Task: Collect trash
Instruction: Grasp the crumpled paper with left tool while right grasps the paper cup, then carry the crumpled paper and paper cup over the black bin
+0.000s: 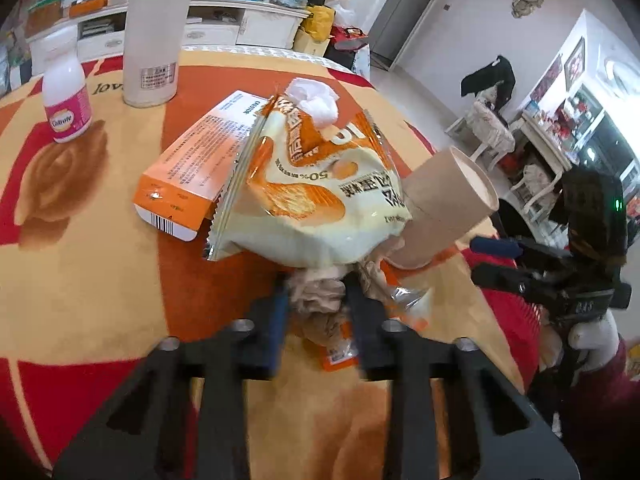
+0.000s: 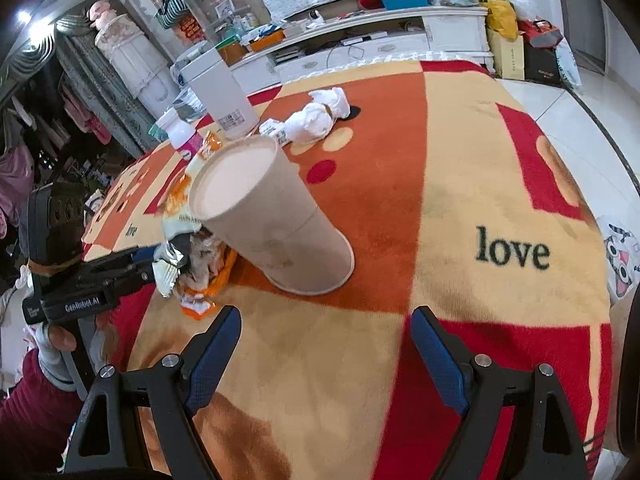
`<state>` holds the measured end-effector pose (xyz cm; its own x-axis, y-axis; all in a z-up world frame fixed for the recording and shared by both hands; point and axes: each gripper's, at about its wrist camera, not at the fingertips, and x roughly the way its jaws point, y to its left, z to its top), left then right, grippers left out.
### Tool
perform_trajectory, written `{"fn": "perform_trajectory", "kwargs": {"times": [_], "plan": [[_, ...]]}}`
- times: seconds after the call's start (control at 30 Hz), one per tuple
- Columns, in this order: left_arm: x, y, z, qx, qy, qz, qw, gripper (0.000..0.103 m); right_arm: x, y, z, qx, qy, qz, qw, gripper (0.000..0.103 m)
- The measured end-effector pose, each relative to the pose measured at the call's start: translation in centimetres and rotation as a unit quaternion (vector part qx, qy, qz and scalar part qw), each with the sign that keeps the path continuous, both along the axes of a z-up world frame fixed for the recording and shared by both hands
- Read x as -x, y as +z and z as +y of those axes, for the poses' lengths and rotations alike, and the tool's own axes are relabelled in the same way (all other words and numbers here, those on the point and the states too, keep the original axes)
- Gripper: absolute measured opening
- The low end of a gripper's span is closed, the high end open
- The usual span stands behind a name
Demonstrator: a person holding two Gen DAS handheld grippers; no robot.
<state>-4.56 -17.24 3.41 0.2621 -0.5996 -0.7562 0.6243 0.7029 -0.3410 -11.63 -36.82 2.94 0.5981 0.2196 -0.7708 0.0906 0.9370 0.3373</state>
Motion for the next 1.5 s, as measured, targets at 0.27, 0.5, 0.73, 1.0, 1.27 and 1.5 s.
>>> {"fn": "perform_trajectory", "kwargs": {"times": [0.27, 0.5, 0.73, 1.0, 1.27, 1.5], "plan": [[3.1, 3.9, 5.0, -0.030, 0.010, -0.005, 0.9995, 0.016, -1.8, 0.6, 1.8, 0.025, 0.036, -0.035, 0.998, 0.085], [5.3, 5.8, 10.6, -0.029, 0.054, -0.006, 0.9981, 0.016, -3.9, 1.2, 2.8, 0.039, 0.052, -0.079, 0.995, 0.085], [6.9, 8.3, 12.1, 0.007, 0.075, -0.024, 0.9969, 0.016, -5.1, 1.4, 2.4, 0.018, 0.057, -0.100, 0.993, 0.062], [7.9, 10.2, 7.0, 0.021, 0.038, -0.056, 0.9975, 0.016, -1.0, 4.2, 1.5, 0.037, 0.047, -0.122, 0.991, 0.061], [8.7, 9.0, -0.3, 0.006, 0.000, -0.068, 0.9977, 0.017, 2.8, 4.4, -1.3, 0.037, 0.017, -0.112, 0.993, 0.061], [8.8, 7.7, -6.8, 0.005, -0.034, -0.065, 0.9973, 0.017, 5.5, 4.3, -4.6, 0.037, -0.021, -0.107, 0.993, 0.061]]}}
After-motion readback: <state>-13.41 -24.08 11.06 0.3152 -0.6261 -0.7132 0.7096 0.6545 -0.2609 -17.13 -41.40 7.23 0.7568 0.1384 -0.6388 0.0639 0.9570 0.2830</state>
